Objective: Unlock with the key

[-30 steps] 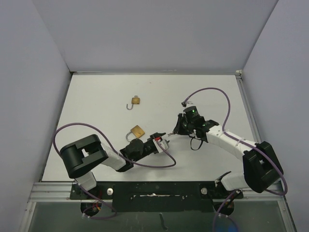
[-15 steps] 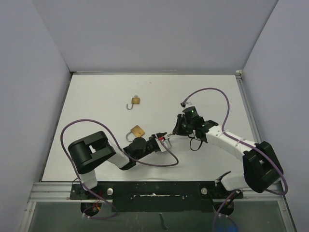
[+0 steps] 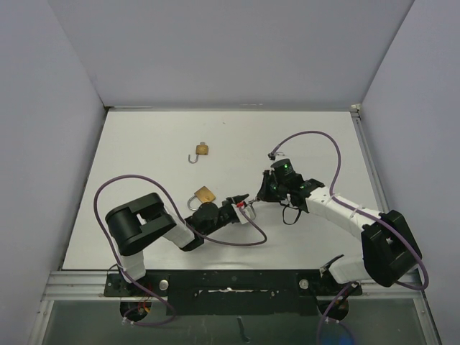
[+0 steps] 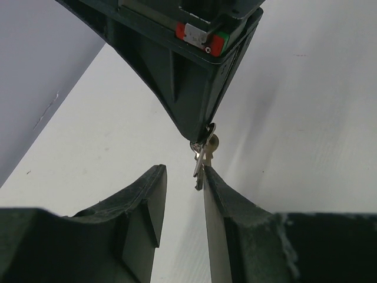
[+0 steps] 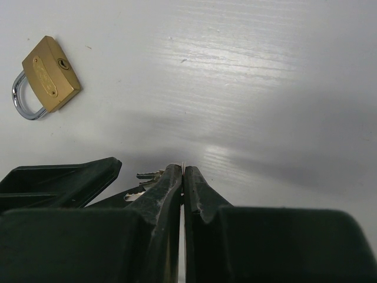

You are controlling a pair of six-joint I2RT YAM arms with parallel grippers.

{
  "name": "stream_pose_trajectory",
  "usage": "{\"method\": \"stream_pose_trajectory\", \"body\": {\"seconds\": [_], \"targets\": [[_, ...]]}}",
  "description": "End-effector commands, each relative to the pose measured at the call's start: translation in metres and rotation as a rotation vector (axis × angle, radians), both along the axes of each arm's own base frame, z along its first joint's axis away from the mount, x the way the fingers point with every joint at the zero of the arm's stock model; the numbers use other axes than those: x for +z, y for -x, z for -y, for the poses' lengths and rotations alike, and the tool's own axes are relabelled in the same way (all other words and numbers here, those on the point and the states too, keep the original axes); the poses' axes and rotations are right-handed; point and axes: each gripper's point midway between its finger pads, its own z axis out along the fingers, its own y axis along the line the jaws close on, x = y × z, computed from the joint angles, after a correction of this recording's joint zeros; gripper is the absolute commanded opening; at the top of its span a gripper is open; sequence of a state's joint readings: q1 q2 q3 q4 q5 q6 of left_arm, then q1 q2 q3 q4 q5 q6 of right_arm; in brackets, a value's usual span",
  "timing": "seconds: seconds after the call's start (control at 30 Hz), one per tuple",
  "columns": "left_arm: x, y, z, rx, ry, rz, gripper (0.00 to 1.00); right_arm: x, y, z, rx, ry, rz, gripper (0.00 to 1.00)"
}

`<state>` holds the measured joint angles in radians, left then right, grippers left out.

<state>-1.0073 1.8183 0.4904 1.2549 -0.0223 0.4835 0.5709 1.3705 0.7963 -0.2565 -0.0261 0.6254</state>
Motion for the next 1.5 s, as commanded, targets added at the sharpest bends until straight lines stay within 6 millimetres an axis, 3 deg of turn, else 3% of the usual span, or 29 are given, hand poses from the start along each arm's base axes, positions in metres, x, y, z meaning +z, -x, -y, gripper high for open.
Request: {"method": "stream_pose_trajectory", "body": {"seconds": [0.0, 0.53, 0.63, 0.87, 0.93, 1.07, 1.33, 1.47], "targets": [[0.029, -0.006, 0.012, -0.018, 0.080, 0.069, 0.29, 0.019, -0.007, -0.005, 0.003, -0.028, 0.060, 0.00], [0.025, 0.003, 0.016, -0.076, 0.068, 0.072, 0.12, 0.018, -0.007, -0.006, 0.005, -0.032, 0.059, 0.00], [0.024, 0.004, 0.017, -0.085, 0.063, 0.074, 0.00, 0.019, -0.007, -0.006, 0.003, -0.033, 0.061, 0.00], [0.021, 0.010, 0.017, -0.113, 0.044, 0.048, 0.00, 0.026, -0.009, -0.007, -0.005, -0.051, 0.081, 0.00], [0.024, 0.007, 0.015, -0.090, 0.062, 0.033, 0.00, 0.029, -0.011, -0.005, -0.020, -0.058, 0.091, 0.09], [0.031, 0.000, 0.008, -0.043, 0.114, -0.021, 0.00, 0.044, -0.017, 0.004, -0.062, -0.096, 0.139, 0.40], [0.073, -0.015, -0.012, -0.070, 0.322, -0.353, 0.00, 0.091, -0.023, 0.046, -0.139, -0.158, 0.339, 0.49], [0.093, -0.017, -0.017, -0.127, 0.389, -0.518, 0.00, 0.100, -0.016, 0.048, -0.056, -0.157, 0.453, 0.49]]}}
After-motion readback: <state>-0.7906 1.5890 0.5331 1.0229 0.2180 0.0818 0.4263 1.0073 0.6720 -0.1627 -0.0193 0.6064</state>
